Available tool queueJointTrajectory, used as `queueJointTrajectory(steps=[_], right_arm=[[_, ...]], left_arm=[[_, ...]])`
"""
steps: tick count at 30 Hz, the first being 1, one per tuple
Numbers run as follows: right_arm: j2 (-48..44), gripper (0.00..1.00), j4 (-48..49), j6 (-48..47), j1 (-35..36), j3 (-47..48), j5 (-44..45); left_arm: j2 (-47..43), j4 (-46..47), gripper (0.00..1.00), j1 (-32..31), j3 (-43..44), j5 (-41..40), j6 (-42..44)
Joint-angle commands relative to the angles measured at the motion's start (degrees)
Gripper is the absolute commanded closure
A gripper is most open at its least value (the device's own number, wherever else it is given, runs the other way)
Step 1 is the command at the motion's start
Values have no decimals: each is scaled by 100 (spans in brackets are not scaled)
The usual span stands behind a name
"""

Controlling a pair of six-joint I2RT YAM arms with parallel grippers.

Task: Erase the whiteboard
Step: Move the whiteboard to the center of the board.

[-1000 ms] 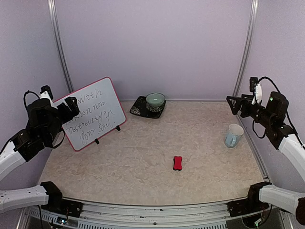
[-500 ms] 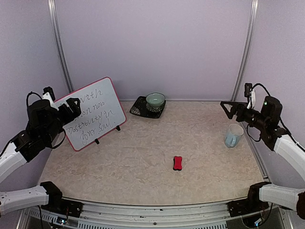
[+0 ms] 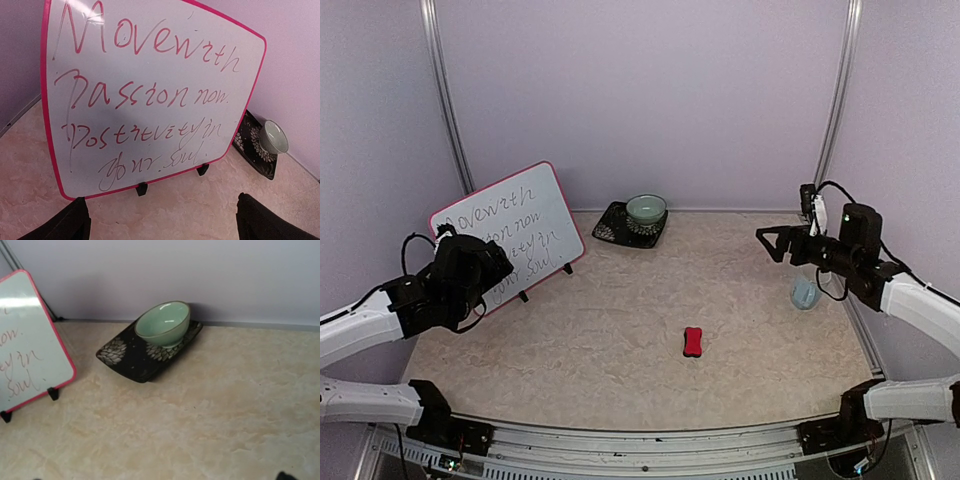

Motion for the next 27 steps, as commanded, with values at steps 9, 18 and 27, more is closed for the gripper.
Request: queueJointTrajectory(steps=[9,18,27], right_arm=[[232,0,-110,-181,473,234,614],[79,0,-209,-198,487,224,644],[-52,0,-340,-238,495,271,664]], left_arm=[[1428,-724,6,-475,102,-969,-1794],[2809,-355,7,-451,596,-1076,-1560],[3689,857,11,-174,702,-670,-582]])
